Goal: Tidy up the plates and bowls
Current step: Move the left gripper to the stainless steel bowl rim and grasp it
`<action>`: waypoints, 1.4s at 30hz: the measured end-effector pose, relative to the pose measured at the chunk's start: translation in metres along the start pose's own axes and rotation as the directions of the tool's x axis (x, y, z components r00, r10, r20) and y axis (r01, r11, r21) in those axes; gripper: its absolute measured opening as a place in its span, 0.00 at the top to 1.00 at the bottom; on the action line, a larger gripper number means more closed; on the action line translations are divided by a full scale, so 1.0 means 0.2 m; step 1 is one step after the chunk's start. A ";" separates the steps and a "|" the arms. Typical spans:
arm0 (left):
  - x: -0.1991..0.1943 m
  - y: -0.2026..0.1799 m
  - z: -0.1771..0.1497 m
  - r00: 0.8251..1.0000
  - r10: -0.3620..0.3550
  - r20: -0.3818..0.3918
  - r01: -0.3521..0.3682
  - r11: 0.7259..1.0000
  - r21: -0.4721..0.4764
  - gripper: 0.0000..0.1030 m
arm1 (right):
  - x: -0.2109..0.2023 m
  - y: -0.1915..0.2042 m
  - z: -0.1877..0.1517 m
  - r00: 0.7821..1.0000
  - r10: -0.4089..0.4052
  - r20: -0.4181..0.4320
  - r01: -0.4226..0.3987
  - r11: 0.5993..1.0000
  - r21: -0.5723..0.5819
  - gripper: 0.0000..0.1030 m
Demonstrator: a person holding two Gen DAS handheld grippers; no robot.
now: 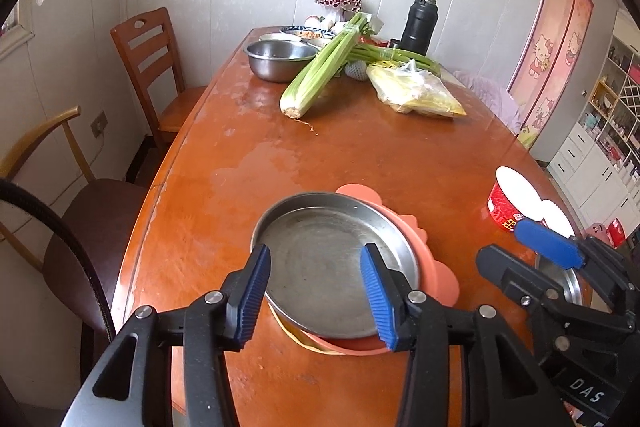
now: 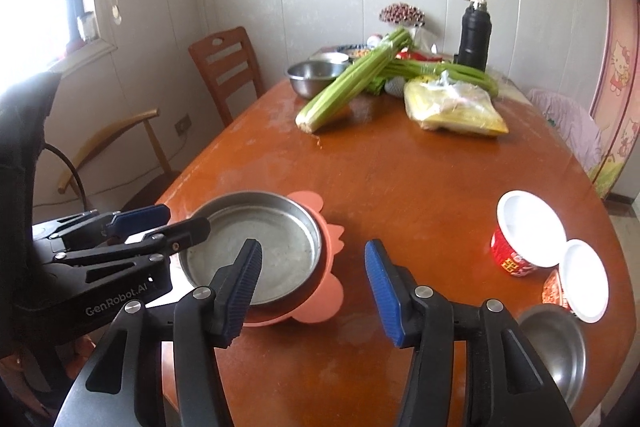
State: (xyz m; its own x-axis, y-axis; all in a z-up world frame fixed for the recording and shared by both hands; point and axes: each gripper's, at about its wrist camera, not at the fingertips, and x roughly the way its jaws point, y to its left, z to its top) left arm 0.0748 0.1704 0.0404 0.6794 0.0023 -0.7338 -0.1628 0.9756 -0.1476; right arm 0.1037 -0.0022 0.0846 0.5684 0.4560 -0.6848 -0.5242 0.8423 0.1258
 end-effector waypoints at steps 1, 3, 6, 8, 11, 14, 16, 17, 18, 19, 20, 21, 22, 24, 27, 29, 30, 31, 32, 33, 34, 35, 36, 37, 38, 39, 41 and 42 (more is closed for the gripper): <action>-0.01 -0.01 0.00 1.000 0.001 0.002 -0.001 1.000 0.004 0.54 | -0.01 -0.01 0.00 1.000 0.010 0.007 -0.010 1.000 0.004 0.45; -0.03 -0.05 0.00 1.000 0.003 0.007 -0.003 1.000 0.014 0.54 | -0.05 -0.03 0.00 1.000 0.017 0.021 -0.017 1.000 0.007 0.43; -0.05 -0.10 0.00 1.000 0.019 0.015 -0.020 0.999 0.036 0.53 | -0.11 -0.06 -0.02 0.999 0.021 0.035 -0.021 1.000 0.015 0.42; -0.07 -0.14 -0.01 0.999 0.041 0.021 -0.042 0.998 0.052 0.53 | -0.13 -0.08 -0.02 0.999 0.020 0.041 -0.021 1.000 0.021 0.41; -0.08 -0.19 -0.01 0.998 0.053 0.025 -0.054 0.996 0.068 0.53 | -0.18 -0.13 -0.04 0.998 0.016 0.057 -0.018 0.999 0.039 0.41; -0.10 -0.25 -0.02 0.998 0.056 0.027 -0.059 0.994 0.087 0.53 | -0.23 -0.17 -0.05 0.997 0.005 0.079 -0.009 0.999 0.050 0.41; -0.10 -0.29 -0.02 0.998 0.062 0.027 -0.065 0.993 0.099 0.52 | -0.27 -0.19 -0.06 0.995 -0.009 0.096 0.004 0.998 0.056 0.41; -0.11 -0.31 -0.03 0.998 0.065 0.027 -0.068 0.992 0.105 0.52 | -0.29 -0.20 -0.06 0.994 -0.022 0.106 0.016 0.998 0.056 0.41; -0.11 -0.33 -0.03 0.997 0.067 0.028 -0.069 0.991 0.112 0.52 | -0.31 -0.22 -0.07 0.993 -0.035 0.113 0.029 0.998 0.055 0.41; -0.11 -0.35 -0.03 0.997 0.069 0.028 -0.072 0.990 0.120 0.52 | -0.32 -0.23 -0.07 0.992 -0.046 0.120 0.040 0.998 0.055 0.41; -0.11 -0.38 -0.04 0.997 0.072 0.027 -0.075 0.989 0.126 0.52 | -0.34 -0.24 -0.08 0.991 -0.052 0.127 0.045 0.997 0.059 0.41; -0.12 -0.40 -0.04 0.997 0.074 0.029 -0.077 0.988 0.133 0.52 | -0.36 -0.26 -0.08 0.990 -0.052 0.132 0.044 0.997 0.065 0.41; -0.12 -0.41 -0.04 0.997 0.074 0.029 -0.077 0.988 0.135 0.52 | -0.37 -0.27 -0.09 0.989 -0.053 0.137 0.044 0.997 0.070 0.40; -0.13 -0.44 -0.05 0.997 0.072 0.030 -0.076 0.987 0.142 0.52 | -0.40 -0.30 -0.10 0.988 -0.058 0.143 0.046 0.995 0.084 0.40; -0.14 -0.50 -0.06 0.997 0.071 0.031 -0.075 0.986 0.149 0.52 | -0.44 -0.35 -0.12 0.986 -0.061 0.153 0.046 0.994 0.100 0.40; -0.14 -0.54 -0.06 0.997 0.068 0.032 -0.072 0.985 0.156 0.51 | -0.47 -0.38 -0.13 0.985 -0.064 0.158 0.048 0.993 0.104 0.40; -0.14 -0.56 -0.06 0.997 0.068 0.033 -0.072 0.984 0.162 0.51 | -0.48 -0.40 -0.14 0.985 -0.069 0.161 0.051 0.993 0.111 0.40; -0.14 -0.58 -0.07 0.997 0.067 0.034 -0.072 0.983 0.169 0.51 | -0.49 -0.41 -0.15 0.984 -0.069 0.164 0.050 0.992 0.116 0.40; -0.15 -0.61 -0.07 0.997 0.065 0.035 -0.070 0.982 0.176 0.51 | -0.51 -0.43 -0.16 0.984 -0.069 0.167 0.049 0.992 0.120 0.40; -0.15 -0.63 -0.07 0.997 0.062 0.036 -0.067 0.981 0.182 0.51 | -0.52 -0.44 -0.17 0.983 -0.075 0.167 0.054 0.991 0.125 0.40; -0.15 -0.65 -0.08 0.998 0.059 0.036 -0.065 0.980 0.186 0.51 | -0.54 -0.46 -0.17 0.983 -0.079 0.167 0.057 0.990 0.132 0.40; -0.15 -0.68 -0.08 0.998 0.055 0.035 -0.061 0.979 0.192 0.51 | -0.55 -0.48 -0.18 0.983 -0.079 0.169 0.056 0.989 0.137 0.40; -0.15 -0.70 -0.09 0.998 0.050 0.035 -0.056 0.979 0.197 0.51 | -0.56 -0.50 -0.19 0.982 -0.079 0.170 0.055 0.988 0.142 0.40; -0.14 -0.72 -0.09 0.998 0.044 0.033 -0.050 0.978 0.203 0.51 | -0.58 -0.52 -0.20 0.981 -0.080 0.174 0.054 0.988 0.148 0.40; -0.14 -0.74 -0.10 0.999 0.043 0.030 -0.048 0.977 0.207 0.51 | -0.60 -0.54 -0.20 0.980 -0.077 0.183 0.048 0.986 0.158 0.40; -0.13 -0.76 -0.10 0.999 0.042 0.027 -0.047 0.976 0.213 0.51 | -0.61 -0.55 -0.21 0.979 -0.074 0.191 0.043 0.985 0.166 0.40; -0.12 -0.80 -0.11 0.999 0.035 0.020 -0.038 0.974 0.225 0.51 | -0.64 -0.58 -0.22 0.977 -0.071 0.202 0.035 0.984 0.177 0.40; -0.12 -0.82 -0.12 0.999 0.029 0.016 -0.032 0.972 0.231 0.51 | -0.65 -0.60 -0.22 0.976 -0.078 0.205 0.040 0.982 0.183 0.40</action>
State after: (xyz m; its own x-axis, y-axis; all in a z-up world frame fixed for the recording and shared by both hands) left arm 0.0687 0.0047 0.0663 0.6859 0.0337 -0.7270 -0.0143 0.9994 0.0329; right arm 0.0643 -0.1758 0.1267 0.7255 0.4379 -0.5309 -0.3758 0.8984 0.2273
